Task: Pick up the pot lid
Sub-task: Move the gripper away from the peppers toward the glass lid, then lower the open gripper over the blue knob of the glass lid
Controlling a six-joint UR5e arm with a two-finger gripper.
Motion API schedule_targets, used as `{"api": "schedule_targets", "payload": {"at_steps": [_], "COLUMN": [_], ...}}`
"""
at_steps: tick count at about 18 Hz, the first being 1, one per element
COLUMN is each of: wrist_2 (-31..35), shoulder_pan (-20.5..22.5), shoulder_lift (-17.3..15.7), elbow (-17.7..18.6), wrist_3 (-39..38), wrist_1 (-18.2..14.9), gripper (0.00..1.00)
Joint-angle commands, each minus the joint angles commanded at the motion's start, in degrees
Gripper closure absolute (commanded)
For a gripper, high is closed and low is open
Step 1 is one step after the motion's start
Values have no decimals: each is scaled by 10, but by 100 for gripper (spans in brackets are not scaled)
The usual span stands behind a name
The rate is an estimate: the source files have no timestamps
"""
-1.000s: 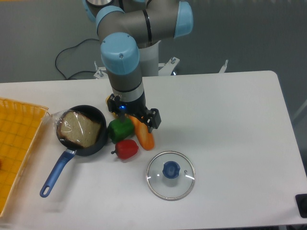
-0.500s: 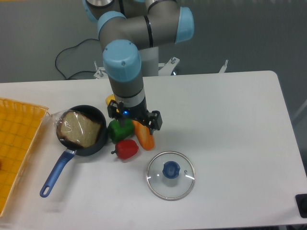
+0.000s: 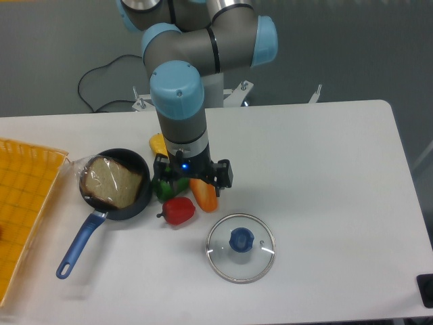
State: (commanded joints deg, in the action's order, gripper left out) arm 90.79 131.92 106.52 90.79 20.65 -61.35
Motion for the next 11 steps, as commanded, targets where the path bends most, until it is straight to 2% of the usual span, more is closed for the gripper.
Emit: {"api": "schedule_targets", "payload": {"at_steps": [7, 11], "wrist_2": [2, 3], "shoulder_pan": [0, 1], "shoulder_lift": [37, 47], "elbow": [-22, -24], "wrist_3": [-2, -1], "wrist_1": [1, 11], "gripper": [0, 0]}}
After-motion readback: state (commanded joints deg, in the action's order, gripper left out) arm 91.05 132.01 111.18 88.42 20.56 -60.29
